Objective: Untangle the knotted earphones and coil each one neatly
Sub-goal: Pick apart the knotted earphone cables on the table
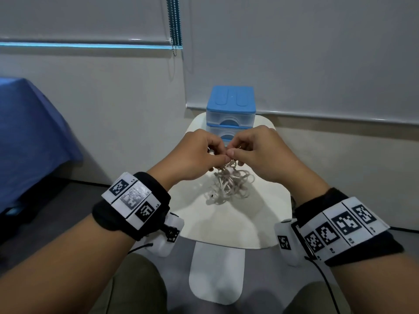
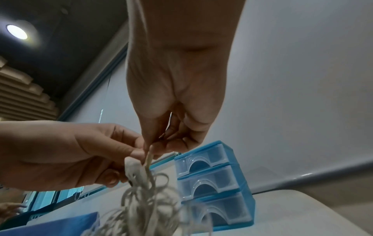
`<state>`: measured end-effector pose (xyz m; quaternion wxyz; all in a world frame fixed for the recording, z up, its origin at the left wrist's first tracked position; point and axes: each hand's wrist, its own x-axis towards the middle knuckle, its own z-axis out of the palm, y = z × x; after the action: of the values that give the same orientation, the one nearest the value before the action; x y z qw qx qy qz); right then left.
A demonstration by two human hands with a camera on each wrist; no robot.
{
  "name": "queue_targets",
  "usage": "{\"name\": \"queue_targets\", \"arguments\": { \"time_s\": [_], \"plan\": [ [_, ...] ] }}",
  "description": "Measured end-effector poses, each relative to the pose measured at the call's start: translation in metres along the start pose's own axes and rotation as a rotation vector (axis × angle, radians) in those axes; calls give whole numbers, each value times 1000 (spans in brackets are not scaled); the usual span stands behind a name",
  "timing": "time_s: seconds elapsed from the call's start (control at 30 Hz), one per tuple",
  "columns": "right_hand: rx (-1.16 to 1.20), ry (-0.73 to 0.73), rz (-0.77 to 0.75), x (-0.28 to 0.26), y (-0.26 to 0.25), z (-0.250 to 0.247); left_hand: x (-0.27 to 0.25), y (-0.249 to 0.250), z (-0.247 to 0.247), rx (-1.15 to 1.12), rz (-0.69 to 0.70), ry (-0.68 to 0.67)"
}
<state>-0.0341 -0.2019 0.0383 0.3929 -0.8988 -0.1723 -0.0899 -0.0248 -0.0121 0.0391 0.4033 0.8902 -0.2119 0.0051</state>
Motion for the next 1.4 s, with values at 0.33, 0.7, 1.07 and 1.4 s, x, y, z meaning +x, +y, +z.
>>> {"name": "queue_targets", "arguments": {
  "time_s": [0.33, 0.7, 1.07, 1.4],
  "plan": [
    [116, -46, 130, -5, 22, -14, 1, -20, -2, -87, -95, -57],
    [356, -36, 154, 0, 17, -28, 12, -1, 27, -40, 24, -65],
    [426, -40, 213, -1, 20, -28, 17, -4, 33, -256, -39, -91],
    [607, 4, 267, 8, 6, -17, 23, -10, 37, -338, -62, 112]
  ]
}}
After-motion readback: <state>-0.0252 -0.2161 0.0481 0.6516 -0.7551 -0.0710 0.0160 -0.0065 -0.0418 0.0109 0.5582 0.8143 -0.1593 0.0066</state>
